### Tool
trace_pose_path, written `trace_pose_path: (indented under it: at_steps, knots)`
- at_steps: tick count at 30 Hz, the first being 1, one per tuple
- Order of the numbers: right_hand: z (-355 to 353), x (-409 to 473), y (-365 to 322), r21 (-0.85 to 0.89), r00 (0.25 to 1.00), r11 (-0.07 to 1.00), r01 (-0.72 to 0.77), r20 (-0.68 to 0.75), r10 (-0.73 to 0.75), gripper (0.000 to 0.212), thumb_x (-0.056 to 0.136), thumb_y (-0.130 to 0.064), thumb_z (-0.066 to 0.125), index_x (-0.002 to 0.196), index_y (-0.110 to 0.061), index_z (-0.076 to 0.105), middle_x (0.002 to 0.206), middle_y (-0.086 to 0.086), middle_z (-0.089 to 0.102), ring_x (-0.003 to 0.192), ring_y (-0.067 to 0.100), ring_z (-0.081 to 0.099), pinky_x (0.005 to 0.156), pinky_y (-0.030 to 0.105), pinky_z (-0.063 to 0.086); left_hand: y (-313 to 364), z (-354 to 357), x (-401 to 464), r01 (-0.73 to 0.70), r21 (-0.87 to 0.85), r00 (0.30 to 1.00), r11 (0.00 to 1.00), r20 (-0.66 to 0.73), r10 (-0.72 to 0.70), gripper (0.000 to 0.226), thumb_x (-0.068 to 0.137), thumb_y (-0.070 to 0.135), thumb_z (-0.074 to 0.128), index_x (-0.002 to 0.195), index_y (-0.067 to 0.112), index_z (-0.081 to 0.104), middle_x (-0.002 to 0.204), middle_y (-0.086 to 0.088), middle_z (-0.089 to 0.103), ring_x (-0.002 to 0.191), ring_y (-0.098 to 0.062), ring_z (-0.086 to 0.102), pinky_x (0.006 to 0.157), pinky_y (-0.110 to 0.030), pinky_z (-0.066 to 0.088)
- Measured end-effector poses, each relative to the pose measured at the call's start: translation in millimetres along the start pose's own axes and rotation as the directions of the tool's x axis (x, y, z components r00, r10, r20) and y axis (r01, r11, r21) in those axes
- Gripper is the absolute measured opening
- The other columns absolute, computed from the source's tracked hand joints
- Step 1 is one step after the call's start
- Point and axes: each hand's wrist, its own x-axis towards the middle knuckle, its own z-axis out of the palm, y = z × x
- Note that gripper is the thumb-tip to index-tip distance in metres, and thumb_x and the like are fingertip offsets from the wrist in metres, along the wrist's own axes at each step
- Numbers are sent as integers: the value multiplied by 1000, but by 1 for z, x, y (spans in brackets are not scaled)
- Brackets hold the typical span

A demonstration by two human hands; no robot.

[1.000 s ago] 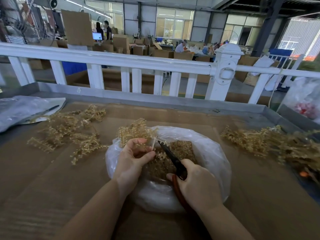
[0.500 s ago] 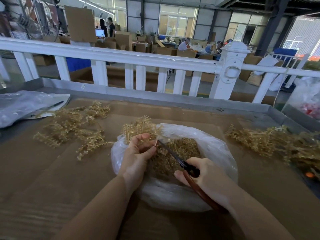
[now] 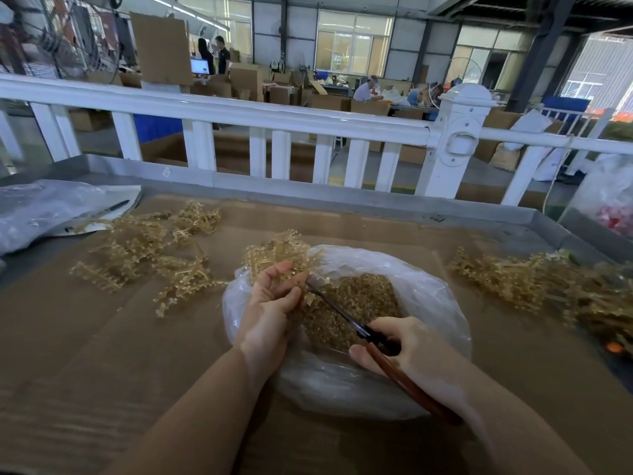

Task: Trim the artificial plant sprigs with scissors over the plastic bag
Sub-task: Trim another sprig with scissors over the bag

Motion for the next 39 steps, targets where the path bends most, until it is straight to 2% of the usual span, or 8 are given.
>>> trace_pose_path:
  at_steps: [4,7,14,20,23,27,33,39]
  knots:
    - [0,0,1,11,1000,1000,13,8,-13,31,82,-54,64,81,-23,64,70,-3,62,63,2,57,60,16,41,0,-1,1,9,-18,1000,1000,-12,-9,43,91,-18,38,102,19,57,84,-2,73,73,-9,67,61,-18,54]
    - [0,-1,1,22,1000,999,24,13,-24,32,82,-54,64,82,-21,65,75,1,64,65,4,58,61,17,43,1,0,2,9,-46,1000,999,-22,-10,42,91,-19,35,100,17,57,84,-2,74,70,-9,68,59,-17,54]
    - [-2,-2,0,52,998,997,50,23,-51,32,81,-53,64,79,-21,64,66,-5,58,58,0,53,58,16,40,10,0,7,61,-23,998,998,-7,-62,41,88,-20,40,101,15,58,75,-2,74,62,-10,69,52,-18,53]
    - [-6,-4,-3,111,997,991,71,10,-73,23,83,-47,66,75,-26,62,60,-17,58,56,-4,53,55,9,37,32,1,10,7,148,996,989,82,-20,39,89,-16,44,103,18,57,101,-7,73,80,-15,69,62,-23,57]
    - [-7,-4,-4,119,995,988,95,-19,-94,21,83,-46,65,77,-26,64,66,-11,61,61,-1,56,59,12,40,45,2,12,-43,177,990,983,141,18,39,88,-17,45,105,16,56,98,-7,74,80,-13,71,64,-22,57]
    - [-8,-5,-4,118,993,986,117,-38,-114,25,84,-45,65,79,-21,65,73,-2,65,67,5,60,63,16,44,54,3,12,-76,228,980,971,198,30,39,87,-18,46,107,14,56,102,-12,72,91,-15,69,66,-21,56]
    - [-9,-5,-3,135,992,983,123,-25,-121,22,85,-43,65,80,-22,65,67,-9,61,63,1,57,61,14,41,55,4,13,-120,284,972,951,229,55,40,88,-15,49,108,18,56,102,-8,73,90,-11,68,66,-18,54]
    - [-8,-6,-5,150,993,982,118,-29,-115,26,83,-48,63,78,-23,64,66,-11,60,64,2,58,62,14,43,56,7,12,-100,276,969,956,244,30,40,88,-15,48,109,18,56,106,-14,71,104,-17,66,86,-34,55]
